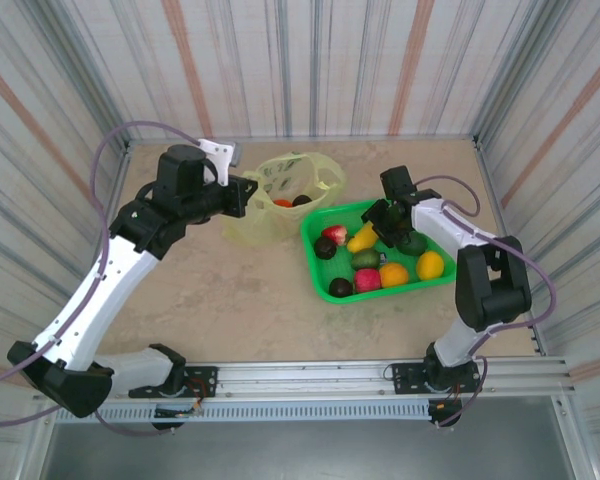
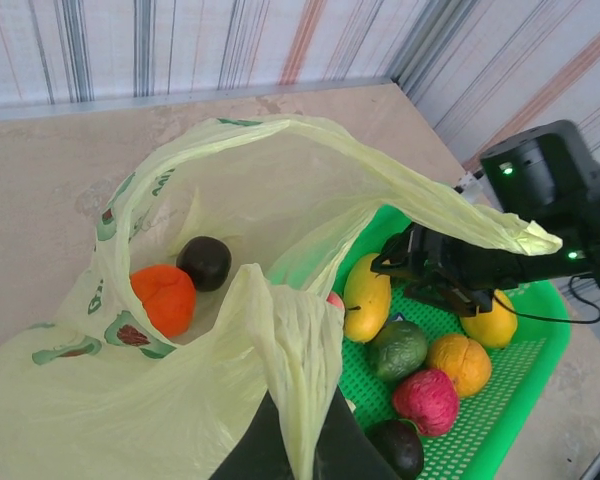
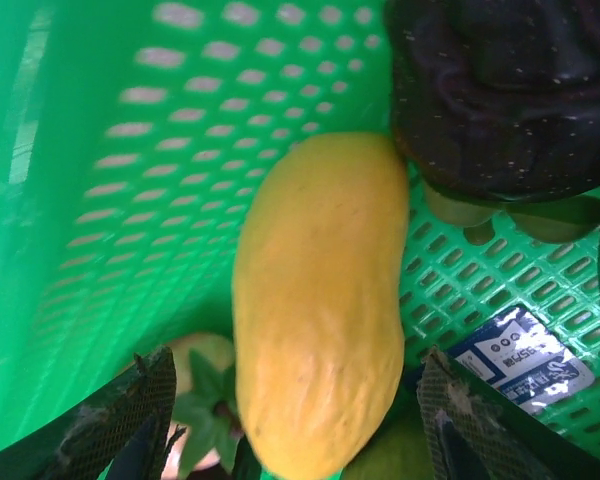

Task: Place the fake fruits into the plastic bag and tie a complex knot

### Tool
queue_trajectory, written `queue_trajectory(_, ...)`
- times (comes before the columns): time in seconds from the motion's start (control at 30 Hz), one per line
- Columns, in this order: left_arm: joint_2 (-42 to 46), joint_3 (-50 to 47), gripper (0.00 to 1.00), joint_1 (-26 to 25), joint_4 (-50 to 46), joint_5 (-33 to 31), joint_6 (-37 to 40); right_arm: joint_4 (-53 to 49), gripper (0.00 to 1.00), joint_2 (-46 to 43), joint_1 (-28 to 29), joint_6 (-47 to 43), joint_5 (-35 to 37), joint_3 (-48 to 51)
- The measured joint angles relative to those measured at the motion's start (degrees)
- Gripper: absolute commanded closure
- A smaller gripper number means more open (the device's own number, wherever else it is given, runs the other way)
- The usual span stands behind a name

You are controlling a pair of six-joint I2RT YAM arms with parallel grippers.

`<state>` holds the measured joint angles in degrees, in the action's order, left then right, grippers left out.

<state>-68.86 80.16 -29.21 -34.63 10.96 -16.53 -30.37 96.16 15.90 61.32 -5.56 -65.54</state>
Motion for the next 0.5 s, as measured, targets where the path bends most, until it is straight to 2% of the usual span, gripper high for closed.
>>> queue_trajectory(0.17, -0.24, 0.42, 1.0, 0.02, -0.17, 0.31, 0.0, 1.33, 0.34, 3.8, 0.39, 2.38, 0.17, -0.02)
queue_trajectory(0.5, -0.48, 0.42, 1.0, 0.02, -0.35, 0.59, 0.17, 3.87, 0.51, 7.74, 0.74, 3.04, -0.09, -0.74)
